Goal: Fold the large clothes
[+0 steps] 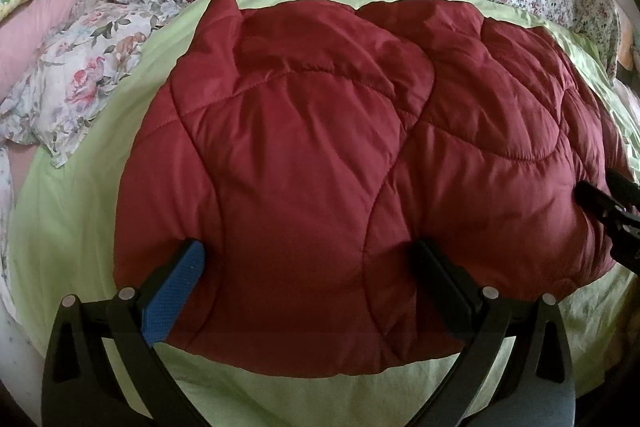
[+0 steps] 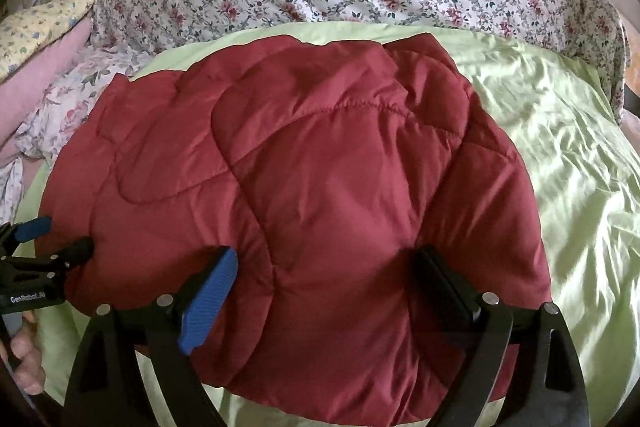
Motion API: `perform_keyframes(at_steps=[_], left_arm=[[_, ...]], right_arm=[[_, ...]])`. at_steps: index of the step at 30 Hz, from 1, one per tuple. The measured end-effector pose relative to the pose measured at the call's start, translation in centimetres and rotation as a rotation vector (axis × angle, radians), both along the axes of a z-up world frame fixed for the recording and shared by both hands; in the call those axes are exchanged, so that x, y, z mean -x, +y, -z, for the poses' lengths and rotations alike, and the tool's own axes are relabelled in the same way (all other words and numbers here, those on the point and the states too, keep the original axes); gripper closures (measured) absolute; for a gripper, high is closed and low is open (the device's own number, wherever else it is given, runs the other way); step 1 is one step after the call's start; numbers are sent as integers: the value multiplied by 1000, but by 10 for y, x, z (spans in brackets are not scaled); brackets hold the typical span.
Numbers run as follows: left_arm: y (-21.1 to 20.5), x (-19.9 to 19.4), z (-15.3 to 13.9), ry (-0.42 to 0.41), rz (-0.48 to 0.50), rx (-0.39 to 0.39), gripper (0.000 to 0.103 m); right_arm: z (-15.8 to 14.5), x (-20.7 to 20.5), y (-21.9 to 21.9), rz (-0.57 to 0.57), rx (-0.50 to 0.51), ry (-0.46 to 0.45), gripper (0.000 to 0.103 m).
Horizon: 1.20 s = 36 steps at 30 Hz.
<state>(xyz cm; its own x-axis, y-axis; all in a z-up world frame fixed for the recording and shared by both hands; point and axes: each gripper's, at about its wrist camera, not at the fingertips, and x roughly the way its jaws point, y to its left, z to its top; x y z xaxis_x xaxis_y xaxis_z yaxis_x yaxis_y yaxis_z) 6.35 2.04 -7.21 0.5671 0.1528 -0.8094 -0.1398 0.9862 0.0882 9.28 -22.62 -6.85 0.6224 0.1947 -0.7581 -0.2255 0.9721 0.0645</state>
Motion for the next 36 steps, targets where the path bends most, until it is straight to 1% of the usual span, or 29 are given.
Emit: perform_keyframes(at_steps=[3, 6, 8, 10, 14, 15, 17, 20, 23, 25, 27, 33, 36], left_arm=[[1, 0, -1, 4, -2, 10, 0], [7, 0, -11, -12, -9, 48, 0], [14, -1, -19, -39, -37, 49, 0], [21, -6, -21, -46, -55, 53, 0], [30, -31, -7, 2, -53, 87, 0], [31, -33, -6, 4, -54, 89, 0], [30, -36, -4, 1, -50, 77, 0], [28, -39, -3, 3, -42, 60, 0], [29, -41, -1, 1, -34, 69, 0], [30, -45, 2, 2, -30, 76, 0], [31, -48, 5, 7, -29, 80, 0], [29, -49, 1, 4, -45, 71, 0], [27, -35, -11, -28, -48, 79, 0]], right_arm=[[0, 0, 0, -1, -1, 0, 10], [2, 0, -1, 0, -3, 2, 10], [3, 0, -1, 1, -3, 2, 10], [3, 0, -1, 2, -2, 2, 10], [3, -1, 0, 7, 3, 10, 10], [0, -1, 1, 12, 1, 16, 10], [-12, 0, 1, 8, -10, 2, 11], [-19, -10, 1, 4, -10, -4, 12], [-7, -26, -2, 12, -10, 32, 10], [2, -31, -3, 14, -10, 36, 7], [6, -31, -1, 15, -3, 34, 6], [1, -30, -1, 23, -8, 40, 6], [-10, -22, -3, 35, -27, 40, 8]])
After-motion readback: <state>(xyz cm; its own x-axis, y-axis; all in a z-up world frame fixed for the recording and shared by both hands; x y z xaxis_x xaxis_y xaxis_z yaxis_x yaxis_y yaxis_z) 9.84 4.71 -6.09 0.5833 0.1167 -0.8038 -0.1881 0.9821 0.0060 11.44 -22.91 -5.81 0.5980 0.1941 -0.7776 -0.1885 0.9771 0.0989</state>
